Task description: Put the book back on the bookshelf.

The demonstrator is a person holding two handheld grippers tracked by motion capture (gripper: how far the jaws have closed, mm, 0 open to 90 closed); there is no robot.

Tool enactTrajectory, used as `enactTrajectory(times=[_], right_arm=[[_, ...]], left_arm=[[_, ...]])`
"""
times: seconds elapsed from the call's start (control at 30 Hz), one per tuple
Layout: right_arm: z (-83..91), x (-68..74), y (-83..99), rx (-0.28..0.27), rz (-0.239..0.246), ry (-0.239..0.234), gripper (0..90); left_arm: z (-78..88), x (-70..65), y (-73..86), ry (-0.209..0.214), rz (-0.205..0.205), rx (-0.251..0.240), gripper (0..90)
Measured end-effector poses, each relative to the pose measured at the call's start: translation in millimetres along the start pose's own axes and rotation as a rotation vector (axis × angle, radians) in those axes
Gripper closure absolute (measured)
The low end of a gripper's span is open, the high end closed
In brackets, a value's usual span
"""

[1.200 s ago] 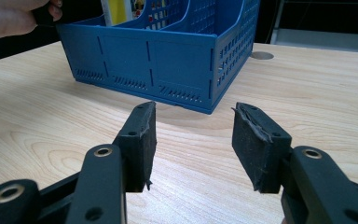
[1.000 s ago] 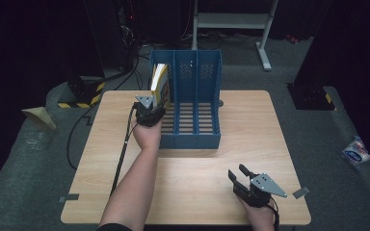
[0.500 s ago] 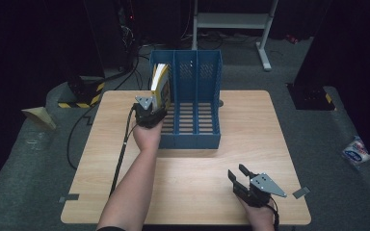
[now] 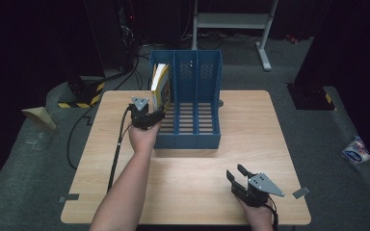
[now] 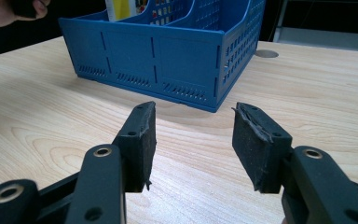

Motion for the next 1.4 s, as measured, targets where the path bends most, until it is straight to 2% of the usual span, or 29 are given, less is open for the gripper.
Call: enactTrajectory(times=[0.17, 0.27, 0.37, 0.47, 0.6, 0.7, 0.83, 0.93, 1.4], right_arm=[[-1.1, 0.8, 1.4, 0.005, 0.002, 0.000, 49.2], [-1.7, 1.1, 2.3, 0.010, 0.011, 0.000, 49.0], [-1.9, 1.0, 2.7, 0.014, 0.011, -0.001, 49.0], [-2.3, 1.1, 2.8, 0.015, 0.009, -0.002, 48.9], [-3.3, 1.2, 3.6, 0.019, 0.013, 0.003, 48.7], [-3.6, 1.4, 4.0, 0.021, 0.017, 0.002, 48.5], [-3.9, 1.7, 4.6, 0.024, 0.022, 0.003, 48.5], [-4.3, 2.0, 5.1, 0.027, 0.028, 0.002, 48.6], [-6.5, 5.0, 7.0, 0.036, 0.038, 0.001, 48.5]], left_arm=[[4.0, 0.0, 0.4, 0.053, -0.009, 0.005, 24.2], [7.5, 0.6, 0.8, 0.070, -0.018, 0.006, 23.3], [11.7, 1.0, 0.5, 0.091, -0.008, 0.003, 21.8], [15.3, 2.1, 1.4, 0.110, -0.020, 0.011, 20.3], [19.7, 2.6, 7.8, 0.127, -0.046, 0.047, 15.6], [22.9, 3.2, 13.4, 0.127, -0.073, 0.061, 14.9], [28.9, 6.1, 20.1, 0.136, -0.069, 0.063, 14.4], [33.5, 10.2, 25.3, 0.123, -0.080, 0.074, 14.1], [62.4, 22.2, 36.6, 0.155, -0.051, 0.057, 12.0]])
Point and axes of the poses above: each handheld gripper's, and its own axes: z roughly backward along the jaws, y roughly out of its underside, x roughly to its left, the point moved 9 cm from there along -z, roughly forward along the jaws, and after that the axes turned 5 degrees about -z, right-handed, at the moved point
